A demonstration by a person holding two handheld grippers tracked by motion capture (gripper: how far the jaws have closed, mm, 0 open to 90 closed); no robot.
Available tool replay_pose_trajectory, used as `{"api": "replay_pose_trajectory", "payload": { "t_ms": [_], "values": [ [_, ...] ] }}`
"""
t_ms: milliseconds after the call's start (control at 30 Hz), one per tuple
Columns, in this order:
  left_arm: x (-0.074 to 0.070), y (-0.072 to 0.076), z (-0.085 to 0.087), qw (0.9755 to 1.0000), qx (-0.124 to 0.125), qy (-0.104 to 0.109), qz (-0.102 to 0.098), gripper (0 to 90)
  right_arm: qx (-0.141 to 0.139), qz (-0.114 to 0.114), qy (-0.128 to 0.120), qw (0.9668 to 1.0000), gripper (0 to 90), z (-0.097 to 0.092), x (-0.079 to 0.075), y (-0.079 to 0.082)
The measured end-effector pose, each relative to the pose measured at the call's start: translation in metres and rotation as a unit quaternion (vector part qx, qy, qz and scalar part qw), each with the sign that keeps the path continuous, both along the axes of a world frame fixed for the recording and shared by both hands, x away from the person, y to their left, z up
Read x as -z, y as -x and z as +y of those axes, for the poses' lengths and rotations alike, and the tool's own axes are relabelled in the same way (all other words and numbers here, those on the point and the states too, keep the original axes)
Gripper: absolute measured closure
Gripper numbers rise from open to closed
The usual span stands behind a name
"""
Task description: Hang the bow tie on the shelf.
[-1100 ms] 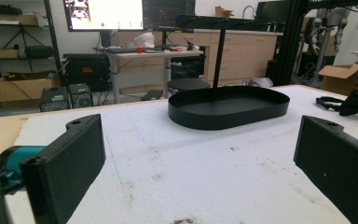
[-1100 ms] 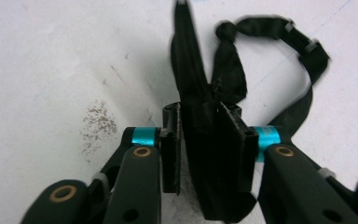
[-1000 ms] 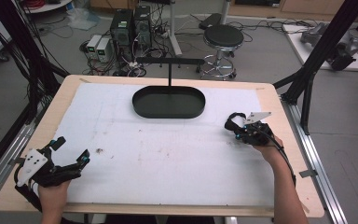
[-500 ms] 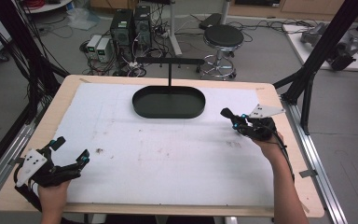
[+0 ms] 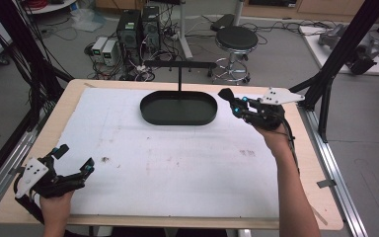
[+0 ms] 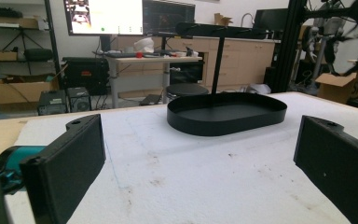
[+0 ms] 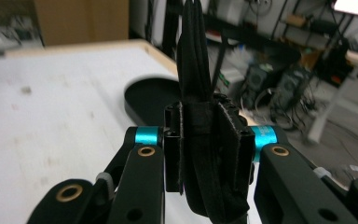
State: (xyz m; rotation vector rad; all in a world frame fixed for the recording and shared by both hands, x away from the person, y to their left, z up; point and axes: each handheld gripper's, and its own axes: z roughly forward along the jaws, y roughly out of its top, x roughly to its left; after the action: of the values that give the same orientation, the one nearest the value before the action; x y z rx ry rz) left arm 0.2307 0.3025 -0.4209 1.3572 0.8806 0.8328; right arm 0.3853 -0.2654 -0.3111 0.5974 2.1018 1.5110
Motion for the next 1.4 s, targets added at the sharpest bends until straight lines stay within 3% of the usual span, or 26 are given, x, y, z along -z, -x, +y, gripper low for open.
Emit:
{"api": "replay_pose_trajectory", "payload": {
  "t_ms": [133,433,567,733,933,1000,1100,1400],
  "values": [
    [0.0,0.0,0.0,1.0,0.0,0.001,-0.001,2.4,-0.011,-0.006,-0.042,0.999,73.2,0.01,-0.009,-0.012],
    [-0.001,0.001,0.002,1.0,0.0,0.005,-0.004,2.4,-0.035,-0.008,-0.064,0.9973,73.2,0.036,-0.022,-0.034],
    [-0.001,0.002,0.002,1.0,0.001,0.007,-0.005,2.4,-0.041,-0.008,-0.064,0.9971,73.2,0.051,-0.027,-0.048],
    [-0.002,0.002,0.003,0.9999,0.003,0.009,-0.007,2.4,-0.039,-0.003,-0.08,0.996,73.1,0.063,-0.028,-0.07],
    [-0.002,0.002,0.003,0.9999,0.005,0.015,-0.006,2.4,-0.02,0.001,-0.088,0.9959,73.0,0.066,-0.024,-0.096],
    [-0.001,0.002,0.003,0.9999,0.007,0.014,-0.005,2.4,-0.006,0.0,-0.099,0.995,73.0,0.065,-0.022,-0.105],
    [-0.001,0.001,0.002,0.9998,0.01,0.017,-0.005,2.5,0.015,0.003,-0.097,0.9951,73.0,0.062,-0.017,-0.116],
    [-0.002,0.002,0.0,0.9996,0.015,0.023,-0.007,2.5,0.051,0.008,-0.11,0.9926,72.6,0.053,-0.004,-0.129]
  ]
}}
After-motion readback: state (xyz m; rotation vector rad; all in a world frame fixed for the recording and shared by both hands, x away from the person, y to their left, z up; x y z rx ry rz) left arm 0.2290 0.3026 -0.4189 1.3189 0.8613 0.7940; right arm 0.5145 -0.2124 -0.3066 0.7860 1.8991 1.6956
